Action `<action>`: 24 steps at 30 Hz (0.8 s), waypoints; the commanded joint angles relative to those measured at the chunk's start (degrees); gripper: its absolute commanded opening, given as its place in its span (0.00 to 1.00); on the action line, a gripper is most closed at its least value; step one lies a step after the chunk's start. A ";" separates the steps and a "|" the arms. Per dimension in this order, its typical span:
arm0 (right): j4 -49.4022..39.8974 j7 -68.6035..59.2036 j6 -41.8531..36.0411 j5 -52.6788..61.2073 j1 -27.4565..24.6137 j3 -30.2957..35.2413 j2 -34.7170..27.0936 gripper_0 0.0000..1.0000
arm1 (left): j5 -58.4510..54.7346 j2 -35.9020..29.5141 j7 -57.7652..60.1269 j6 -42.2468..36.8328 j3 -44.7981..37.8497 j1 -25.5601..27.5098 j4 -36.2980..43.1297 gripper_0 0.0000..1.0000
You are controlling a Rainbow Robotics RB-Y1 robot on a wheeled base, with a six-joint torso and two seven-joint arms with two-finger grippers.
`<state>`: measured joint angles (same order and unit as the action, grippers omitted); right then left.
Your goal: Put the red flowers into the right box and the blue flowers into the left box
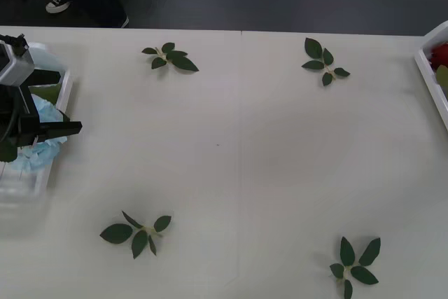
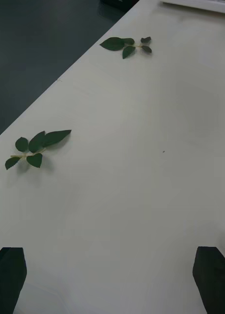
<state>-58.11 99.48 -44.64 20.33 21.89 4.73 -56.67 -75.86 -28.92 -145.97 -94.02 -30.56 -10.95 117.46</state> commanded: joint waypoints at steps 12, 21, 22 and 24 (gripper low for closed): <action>-0.52 -2.98 2.80 3.31 -0.09 0.98 -1.51 0.92 | 0.10 -0.88 -4.50 -0.11 -0.99 0.22 1.81 1.00; -10.54 -1.84 -9.06 8.24 -0.09 7.13 -1.51 0.92 | 0.10 -0.88 -4.50 -0.11 -0.99 0.22 1.81 1.00; -13.26 -1.93 -12.23 8.50 -0.09 7.39 -1.51 0.92 | 0.10 -0.88 -4.50 -0.11 -0.99 0.22 1.81 1.00; -17.39 -2.45 -17.50 8.76 -0.09 7.31 -1.51 0.92 | 0.10 -0.88 -4.50 -0.11 -0.99 0.22 1.81 1.00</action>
<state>-69.69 98.15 -59.05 28.47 21.78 12.42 -56.66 -75.86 -28.92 -145.97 -94.02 -30.56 -10.95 117.47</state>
